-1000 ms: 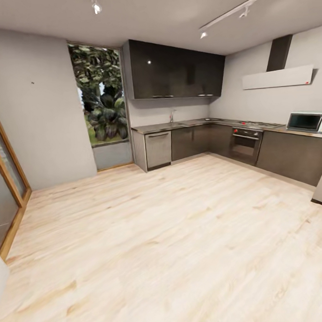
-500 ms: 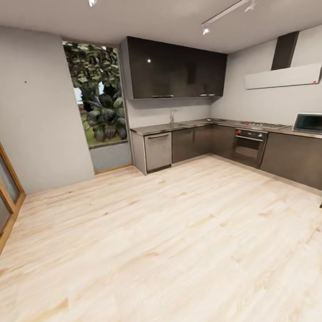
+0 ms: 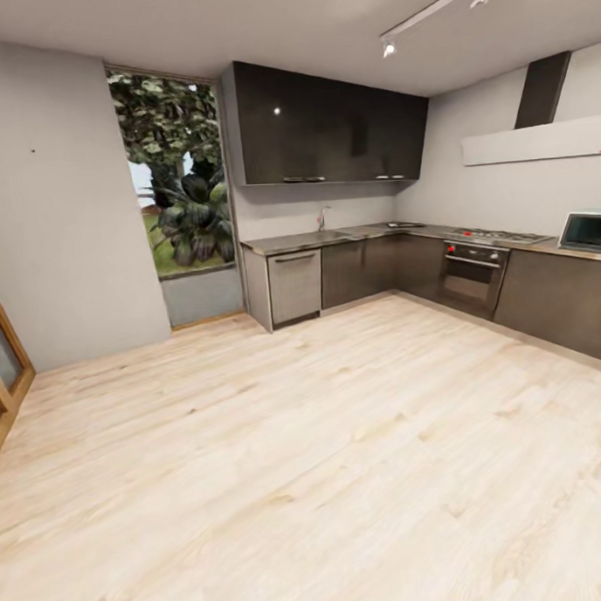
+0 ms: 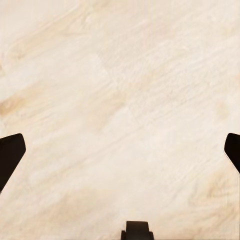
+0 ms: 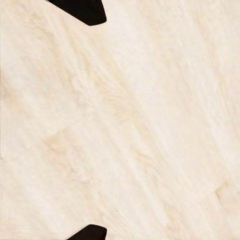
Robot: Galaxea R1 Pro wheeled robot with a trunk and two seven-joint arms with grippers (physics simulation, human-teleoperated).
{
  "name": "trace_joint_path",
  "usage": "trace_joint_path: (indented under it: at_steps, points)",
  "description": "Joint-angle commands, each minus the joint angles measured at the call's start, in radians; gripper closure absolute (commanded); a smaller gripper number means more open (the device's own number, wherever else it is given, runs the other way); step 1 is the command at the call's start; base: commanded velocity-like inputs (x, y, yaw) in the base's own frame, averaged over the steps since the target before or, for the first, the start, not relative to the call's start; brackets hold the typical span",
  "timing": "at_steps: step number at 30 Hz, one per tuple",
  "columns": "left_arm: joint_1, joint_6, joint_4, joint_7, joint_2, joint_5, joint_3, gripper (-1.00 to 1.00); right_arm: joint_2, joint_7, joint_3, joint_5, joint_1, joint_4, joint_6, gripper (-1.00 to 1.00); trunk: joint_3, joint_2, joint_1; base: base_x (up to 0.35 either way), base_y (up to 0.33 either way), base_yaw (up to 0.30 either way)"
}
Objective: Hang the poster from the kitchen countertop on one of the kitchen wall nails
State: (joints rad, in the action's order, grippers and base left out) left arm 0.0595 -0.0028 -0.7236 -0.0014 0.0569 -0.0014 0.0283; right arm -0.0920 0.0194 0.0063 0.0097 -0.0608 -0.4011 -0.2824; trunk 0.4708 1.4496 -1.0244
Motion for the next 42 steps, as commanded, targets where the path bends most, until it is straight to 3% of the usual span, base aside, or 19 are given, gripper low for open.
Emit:
trace_joint_path:
  at_steps: [1, 19, 42]
  points:
    - [0.0, 0.0, -0.001, 0.0, 0.0, 0.0, 0.001, -1.0, 0.0, 0.002, 0.001, 0.001, -0.001, 0.001, -0.003, -1.0, 0.001, 0.0, -0.001, 0.333, -0.078, 0.0]
    - [0.0, 0.0, -0.001, 0.0, 0.0, 0.0, 0.001, -1.0, 0.0, 0.002, 0.001, 0.001, -0.001, 0.001, -0.003, -1.0, 0.001, 0.0, -0.001, 0.319, -0.11, -0.021]
    - [0.0, 0.0, -0.001, 0.0, 0.0, 0.0, 0.001, -1.0, 0.0, 0.002, 0.001, 0.001, -0.001, 0.001, -0.003, -1.0, 0.001, 0.0, -0.001, 0.31, -0.044, -0.243]
